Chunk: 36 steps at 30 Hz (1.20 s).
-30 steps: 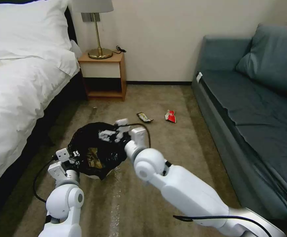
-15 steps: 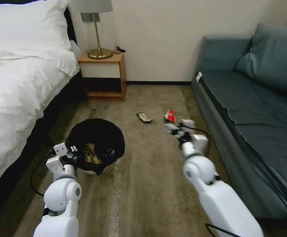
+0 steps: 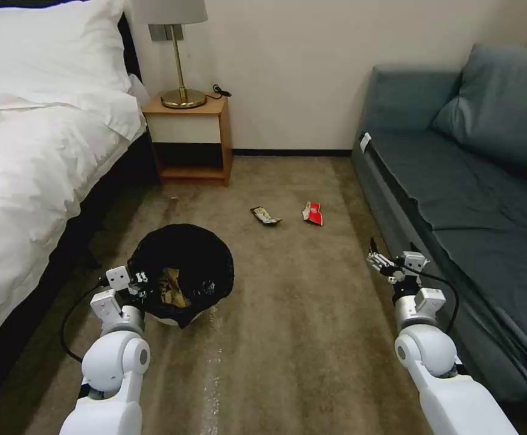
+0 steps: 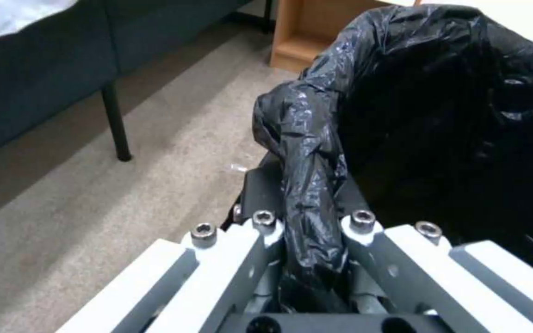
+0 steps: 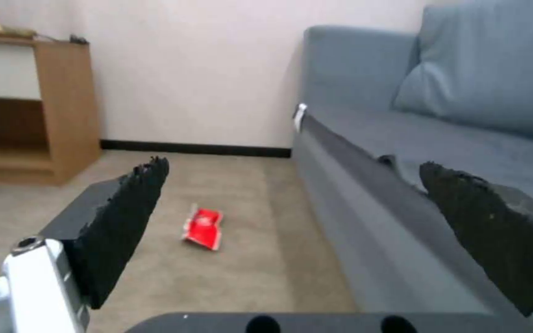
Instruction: Pick up the trash bin, then pick up the garbage on the floor and place it into the trash bin.
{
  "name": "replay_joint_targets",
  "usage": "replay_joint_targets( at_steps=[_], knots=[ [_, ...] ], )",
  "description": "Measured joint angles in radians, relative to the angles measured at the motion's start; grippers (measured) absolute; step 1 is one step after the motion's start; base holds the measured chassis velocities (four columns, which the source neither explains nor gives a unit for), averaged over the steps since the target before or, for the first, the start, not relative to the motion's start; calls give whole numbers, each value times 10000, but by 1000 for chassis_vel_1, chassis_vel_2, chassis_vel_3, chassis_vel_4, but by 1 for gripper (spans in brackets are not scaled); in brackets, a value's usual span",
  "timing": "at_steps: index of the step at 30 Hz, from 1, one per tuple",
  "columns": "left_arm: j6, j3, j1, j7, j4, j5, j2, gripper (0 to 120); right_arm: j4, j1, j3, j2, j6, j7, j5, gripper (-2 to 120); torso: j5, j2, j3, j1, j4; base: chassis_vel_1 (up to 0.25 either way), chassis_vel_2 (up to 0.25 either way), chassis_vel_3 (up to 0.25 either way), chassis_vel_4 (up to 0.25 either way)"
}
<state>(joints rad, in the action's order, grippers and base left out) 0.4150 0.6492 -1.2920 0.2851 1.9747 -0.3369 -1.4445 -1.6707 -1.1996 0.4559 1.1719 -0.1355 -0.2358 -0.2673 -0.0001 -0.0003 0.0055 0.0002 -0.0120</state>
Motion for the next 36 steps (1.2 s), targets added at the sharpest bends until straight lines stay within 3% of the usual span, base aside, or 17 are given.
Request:
replay_joint_targets(
  at_steps=[15,36],
  knots=[
    [2,276,-222,-95,111,-119,259,4,134,-189,64,531,-258,245,267,100,-2,0,0,-1,0,0,0,0,0],
    [-65,406,-467,-149,275,-66,240,4,89,-245,120,782,-278,430,308,100,0,0,0,-1,0,-5,3,3,-2]
  ],
)
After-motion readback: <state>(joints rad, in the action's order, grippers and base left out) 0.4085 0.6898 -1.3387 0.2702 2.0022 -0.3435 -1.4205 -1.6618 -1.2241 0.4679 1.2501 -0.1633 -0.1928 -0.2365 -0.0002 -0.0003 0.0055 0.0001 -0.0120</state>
